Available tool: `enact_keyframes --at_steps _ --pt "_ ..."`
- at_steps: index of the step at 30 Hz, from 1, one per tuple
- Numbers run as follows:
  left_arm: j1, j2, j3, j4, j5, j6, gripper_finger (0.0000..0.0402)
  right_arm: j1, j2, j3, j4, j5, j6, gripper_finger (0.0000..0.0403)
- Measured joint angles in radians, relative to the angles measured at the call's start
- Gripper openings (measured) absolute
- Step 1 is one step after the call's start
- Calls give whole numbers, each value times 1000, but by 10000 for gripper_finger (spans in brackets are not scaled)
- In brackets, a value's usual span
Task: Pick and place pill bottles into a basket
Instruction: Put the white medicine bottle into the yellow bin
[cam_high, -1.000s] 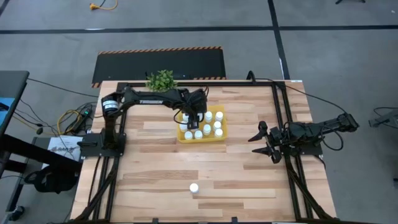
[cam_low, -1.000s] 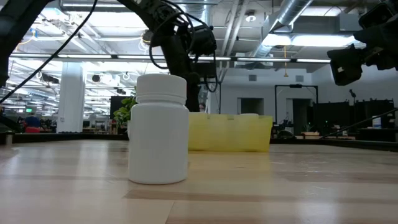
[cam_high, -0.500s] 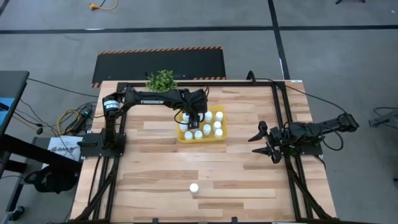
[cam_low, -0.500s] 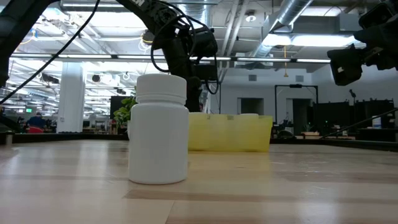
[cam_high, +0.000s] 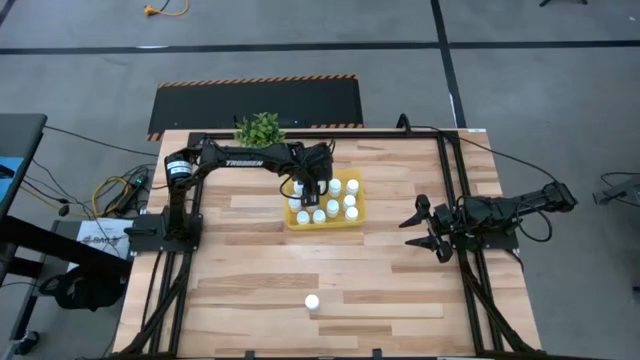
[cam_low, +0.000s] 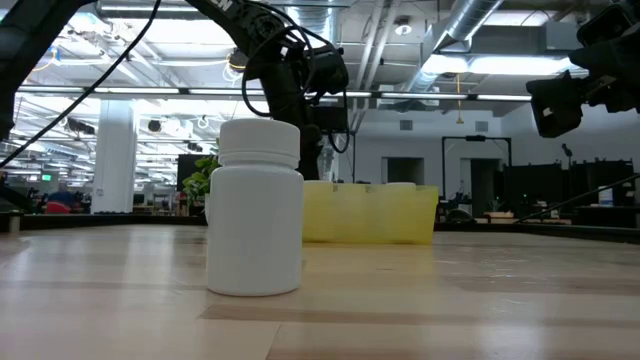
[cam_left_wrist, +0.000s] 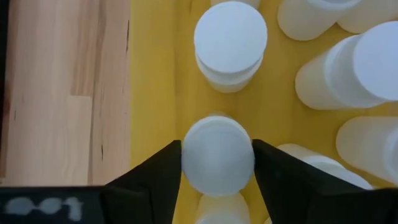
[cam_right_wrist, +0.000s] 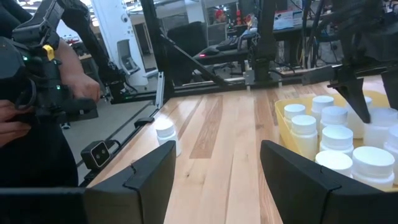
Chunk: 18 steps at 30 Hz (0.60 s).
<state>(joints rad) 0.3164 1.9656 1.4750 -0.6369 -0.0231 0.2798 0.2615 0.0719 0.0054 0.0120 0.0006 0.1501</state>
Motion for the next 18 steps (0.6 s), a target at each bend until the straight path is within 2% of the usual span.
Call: enact_keyframes --at_steps 7,18 --pt "0 0 0 0 0 0 200 0 0 0 0 0 0 226" --pt "0 0 0 0 3 28 202 0 0 0 0 0 0 226"
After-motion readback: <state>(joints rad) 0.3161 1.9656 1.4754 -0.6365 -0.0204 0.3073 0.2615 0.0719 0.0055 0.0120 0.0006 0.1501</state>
